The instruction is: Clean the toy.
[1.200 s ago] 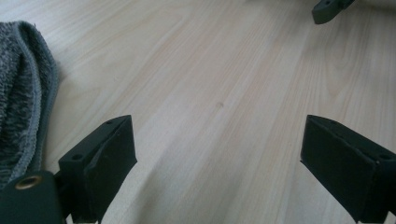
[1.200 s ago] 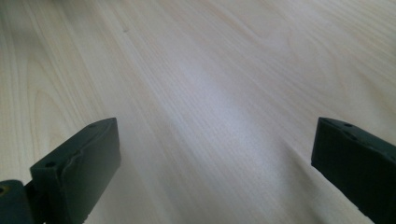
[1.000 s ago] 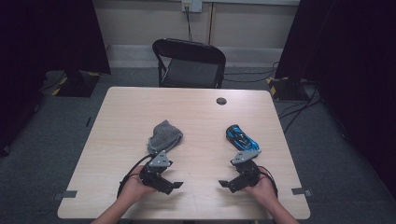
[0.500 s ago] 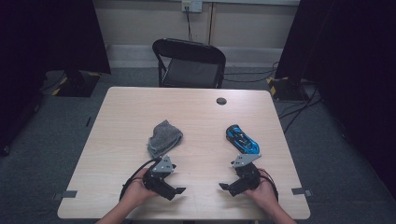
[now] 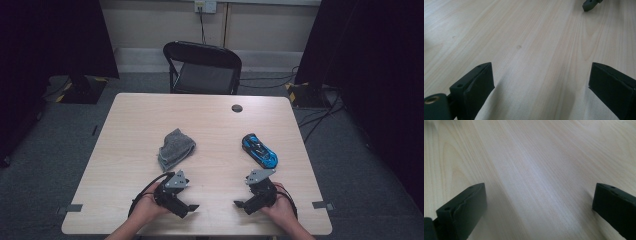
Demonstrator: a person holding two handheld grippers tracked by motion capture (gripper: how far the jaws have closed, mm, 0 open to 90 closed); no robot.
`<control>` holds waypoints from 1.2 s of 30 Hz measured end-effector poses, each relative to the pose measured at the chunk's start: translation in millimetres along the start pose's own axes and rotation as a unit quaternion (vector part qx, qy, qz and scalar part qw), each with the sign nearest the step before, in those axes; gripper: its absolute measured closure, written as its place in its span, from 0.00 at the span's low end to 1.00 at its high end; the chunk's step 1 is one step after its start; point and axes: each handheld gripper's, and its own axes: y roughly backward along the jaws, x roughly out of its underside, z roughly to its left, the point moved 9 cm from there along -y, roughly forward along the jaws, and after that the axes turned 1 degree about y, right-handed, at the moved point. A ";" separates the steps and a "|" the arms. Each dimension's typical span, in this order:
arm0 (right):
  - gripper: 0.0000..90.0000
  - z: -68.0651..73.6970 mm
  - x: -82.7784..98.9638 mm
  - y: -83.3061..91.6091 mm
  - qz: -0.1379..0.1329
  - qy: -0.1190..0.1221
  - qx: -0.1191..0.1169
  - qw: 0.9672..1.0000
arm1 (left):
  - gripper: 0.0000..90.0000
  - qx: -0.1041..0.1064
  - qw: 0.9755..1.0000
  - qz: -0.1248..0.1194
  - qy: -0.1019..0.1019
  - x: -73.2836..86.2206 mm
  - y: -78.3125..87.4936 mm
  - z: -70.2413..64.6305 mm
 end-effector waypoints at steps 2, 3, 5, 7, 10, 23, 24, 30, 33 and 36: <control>0.00 -0.1 0.1 0.0 -0.002 0.000 0.000 1.000 | 0.06 0.001 1.000 0.000 0.001 0.3 -0.3 -0.4; 0.00 -0.1 0.1 0.0 -0.002 0.000 0.000 1.000 | 0.06 0.003 1.000 0.002 -0.002 0.9 -0.6 -0.7; 0.00 0.0 0.4 0.0 -0.007 -0.001 -0.001 1.000 | 0.06 0.004 1.000 0.005 -0.002 2.1 -2.0 -1.7; 0.00 0.1 1.0 0.2 -0.012 -0.001 -0.001 1.000 | 0.06 0.008 1.000 0.007 -0.006 2.7 -3.2 -3.2; 0.00 0.0 1.3 0.4 -0.016 0.000 -0.001 1.000 | 0.05 0.010 1.000 0.010 -0.007 3.6 -4.2 -4.4; 0.00 0.0 1.2 0.3 -0.016 0.000 -0.002 1.000 | 0.01 0.027 0.999 0.018 -0.009 7.5 -8.1 -9.7; 0.00 0.0 1.2 0.3 -0.016 0.000 -0.002 1.000 | 0.00 0.027 0.999 0.018 -0.009 7.5 -8.1 -9.7; 0.00 0.0 1.2 0.3 -0.016 0.000 -0.002 1.000 | 0.00 0.029 0.999 0.019 -0.023 8.5 -8.6 -10.7; 0.00 -0.1 1.3 0.4 -0.016 0.000 -0.001 1.000 | 0.00 0.027 0.999 0.017 -0.029 9.0 -9.1 -11.1; 0.00 -0.1 1.3 0.4 -0.016 0.000 -0.001 1.000 | 0.00 0.025 0.999 0.017 -0.039 10.1 -9.2 -10.8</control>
